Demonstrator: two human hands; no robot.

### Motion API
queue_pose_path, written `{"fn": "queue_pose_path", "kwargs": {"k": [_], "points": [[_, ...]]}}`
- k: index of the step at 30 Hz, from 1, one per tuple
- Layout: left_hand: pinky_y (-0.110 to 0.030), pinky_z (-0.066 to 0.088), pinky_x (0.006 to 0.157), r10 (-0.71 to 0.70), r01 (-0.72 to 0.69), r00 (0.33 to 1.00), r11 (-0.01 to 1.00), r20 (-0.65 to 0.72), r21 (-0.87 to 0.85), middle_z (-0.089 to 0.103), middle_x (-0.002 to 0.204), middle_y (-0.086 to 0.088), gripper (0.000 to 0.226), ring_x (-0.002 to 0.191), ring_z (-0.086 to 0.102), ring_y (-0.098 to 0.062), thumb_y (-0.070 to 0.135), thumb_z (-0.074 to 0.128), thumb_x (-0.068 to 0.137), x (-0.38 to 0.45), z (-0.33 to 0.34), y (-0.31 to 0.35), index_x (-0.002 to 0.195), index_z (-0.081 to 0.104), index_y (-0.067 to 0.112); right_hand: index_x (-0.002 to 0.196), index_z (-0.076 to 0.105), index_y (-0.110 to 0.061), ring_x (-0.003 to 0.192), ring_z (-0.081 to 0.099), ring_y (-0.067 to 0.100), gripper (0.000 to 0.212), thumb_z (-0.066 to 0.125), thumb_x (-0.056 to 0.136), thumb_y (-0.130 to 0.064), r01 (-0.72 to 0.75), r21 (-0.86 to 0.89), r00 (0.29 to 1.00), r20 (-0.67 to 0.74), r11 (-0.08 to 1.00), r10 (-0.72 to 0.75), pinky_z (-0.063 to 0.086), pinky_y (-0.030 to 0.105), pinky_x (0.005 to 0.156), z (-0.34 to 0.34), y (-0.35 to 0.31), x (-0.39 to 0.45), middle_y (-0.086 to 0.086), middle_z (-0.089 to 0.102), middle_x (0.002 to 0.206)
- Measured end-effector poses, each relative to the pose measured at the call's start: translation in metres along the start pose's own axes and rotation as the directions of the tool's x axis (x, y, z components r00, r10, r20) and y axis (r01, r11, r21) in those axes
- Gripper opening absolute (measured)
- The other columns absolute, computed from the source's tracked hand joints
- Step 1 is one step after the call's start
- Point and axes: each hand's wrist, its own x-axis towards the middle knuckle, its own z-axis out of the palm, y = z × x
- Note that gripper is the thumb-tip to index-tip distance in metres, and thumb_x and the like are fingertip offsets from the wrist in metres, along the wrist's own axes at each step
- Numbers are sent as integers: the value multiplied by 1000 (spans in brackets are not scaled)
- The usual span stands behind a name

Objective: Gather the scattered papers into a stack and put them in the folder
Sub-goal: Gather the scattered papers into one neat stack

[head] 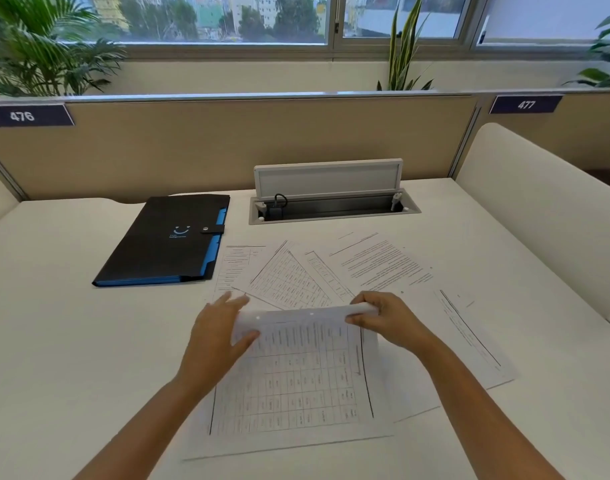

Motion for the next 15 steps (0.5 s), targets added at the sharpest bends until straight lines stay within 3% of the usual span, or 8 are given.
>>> {"fn": "queue_pose_path", "kwargs": {"k": [2, 3, 5, 7, 9, 11, 13, 15], "points": [[-27, 47, 84, -14, 23, 988, 998, 156, -58, 65, 103, 3, 28, 99, 60, -17, 45, 58, 82, 11, -4, 13, 104, 58, 28, 78, 60, -30, 76, 64, 15, 10, 67, 82, -25, 37, 36, 998, -46, 999, -35, 51, 20, 62, -2, -6, 1, -8, 65, 78], [-19, 45, 72, -14, 33, 978, 995, 207, -89, 65, 89, 6, 17, 86, 63, -13, 44, 55, 85, 14, -4, 16, 93, 58, 30, 81, 59, -30, 76, 63, 12, 6, 66, 83, -30, 30, 27, 996, -86, 999, -28, 49, 17, 61, -4, -7, 1, -10, 64, 79], [-15, 41, 61, -32, 64, 977, 987, 213, -145, 62, 77, 10, 12, 72, 60, -5, 41, 52, 87, 18, -2, 17, 85, 55, 29, 95, 57, -27, 80, 62, 8, 20, 61, 83, -42, -56, -6, 981, -186, 998, 54, 46, 15, 63, -10, 1, 0, -9, 64, 89], [-16, 42, 58, -83, 123, 977, 971, 195, -205, 61, 73, 9, 12, 68, 59, -6, 37, 53, 88, 16, 3, 12, 82, 56, 27, 110, 54, -24, 91, 60, 12, 38, 57, 83, -50, -219, -71, 938, -292, 973, 189, 47, 25, 72, -19, 18, -6, -2, 63, 107], [-18, 43, 56, -135, 186, 966, 954, 218, -233, 60, 71, 6, 10, 66, 59, -9, 30, 55, 88, 9, 11, 4, 82, 57, 23, 125, 47, -19, 111, 53, 24, 56, 57, 82, -53, -436, -222, 859, -393, 872, 329, 45, 38, 87, -31, 40, -17, 8, 55, 125], [-18, 42, 54, -182, 239, 955, 941, 234, -241, 59, 70, 8, 7, 65, 57, -7, 26, 56, 88, 0, 20, -3, 83, 57, 22, 136, 35, -15, 125, 41, 34, 75, 57, 79, -59, -644, -332, 749, -457, 690, 479, 38, 48, 99, -41, 57, -31, 15, 43, 138], [-18, 40, 53, -226, 278, 951, 924, 213, -264, 59, 68, 8, 9, 63, 55, -6, 25, 57, 88, -7, 28, -4, 80, 58, 22, 141, 24, -16, 131, 30, 37, 89, 55, 75, -67, -783, -338, 620, -490, 521, 613, 32, 55, 105, -47, 71, -44, 16, 31, 145], [-22, 40, 56, -260, 327, 937, 888, 233, -324, 61, 70, 2, 12, 63, 56, -11, 25, 59, 87, -9, 35, -1, 77, 59, 18, 143, 18, -19, 135, 21, 37, 97, 53, 71, -73, -846, -294, 533, -476, 444, 700, 28, 59, 106, -50, 79, -52, 13, 19, 151]]}}
